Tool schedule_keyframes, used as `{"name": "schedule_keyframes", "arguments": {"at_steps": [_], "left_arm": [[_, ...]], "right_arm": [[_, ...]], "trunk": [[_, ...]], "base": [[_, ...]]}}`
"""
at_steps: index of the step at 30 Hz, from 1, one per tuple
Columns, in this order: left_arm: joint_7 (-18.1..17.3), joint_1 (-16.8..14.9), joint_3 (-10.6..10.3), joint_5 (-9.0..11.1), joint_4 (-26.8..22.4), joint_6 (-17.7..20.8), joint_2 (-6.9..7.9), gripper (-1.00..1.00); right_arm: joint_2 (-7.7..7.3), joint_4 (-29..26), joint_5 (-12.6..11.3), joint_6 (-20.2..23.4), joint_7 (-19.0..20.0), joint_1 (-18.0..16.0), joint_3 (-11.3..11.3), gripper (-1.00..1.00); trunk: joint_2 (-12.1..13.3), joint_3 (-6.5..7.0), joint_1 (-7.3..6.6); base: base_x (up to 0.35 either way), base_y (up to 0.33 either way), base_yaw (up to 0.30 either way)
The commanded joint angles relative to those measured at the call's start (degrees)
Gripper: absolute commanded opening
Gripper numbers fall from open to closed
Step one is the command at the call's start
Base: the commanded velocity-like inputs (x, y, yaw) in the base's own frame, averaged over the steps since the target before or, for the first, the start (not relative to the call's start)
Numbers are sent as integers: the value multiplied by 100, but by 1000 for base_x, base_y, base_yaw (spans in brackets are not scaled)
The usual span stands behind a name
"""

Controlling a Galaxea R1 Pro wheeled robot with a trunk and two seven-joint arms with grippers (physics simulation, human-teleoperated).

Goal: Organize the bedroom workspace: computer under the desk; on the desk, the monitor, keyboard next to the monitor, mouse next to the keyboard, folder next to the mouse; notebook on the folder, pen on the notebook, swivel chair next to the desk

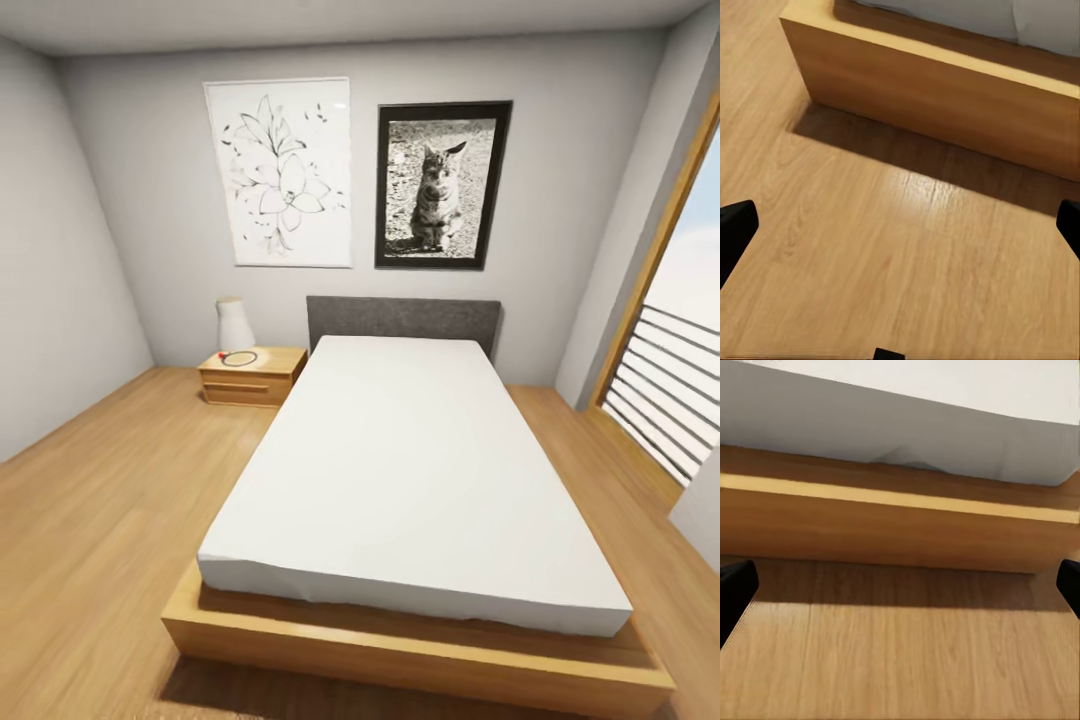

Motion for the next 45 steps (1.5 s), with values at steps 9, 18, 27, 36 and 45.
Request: {"name": "schedule_keyframes", "arguments": {"at_steps": [9, 18, 27, 36, 45], "left_arm": [[-2, -1, 15, -6, -3, -10, -2, 100], [-2, -1, 13, -6, -3, -10, -2, 100], [-2, -1, 9, -6, -3, -10, -2, 100], [-2, -1, 10, -6, -3, -5, -3, 100], [-2, -1, 1, -7, 102, -2, -10, 100]], "right_arm": [[1, 3, 59, -5, -60, -4, 4, 100], [1, -1, 59, -10, -60, -3, 2, 100], [1, -23, 51, -14, -68, -3, -7, 100], [1, -18, 50, -14, -69, -5, -15, 100], [1, -11, 50, -11, -69, -4, -15, 100]], "trunk": [[-5, -6, 1], [-5, -6, 1], [-5, -6, 1], [-5, -6, 1], [-5, -6, 1]], "base": [[0, 0, 293], [0, 0, 295], [0, 0, 295], [0, 0, 295], [0, 0, 295]]}}
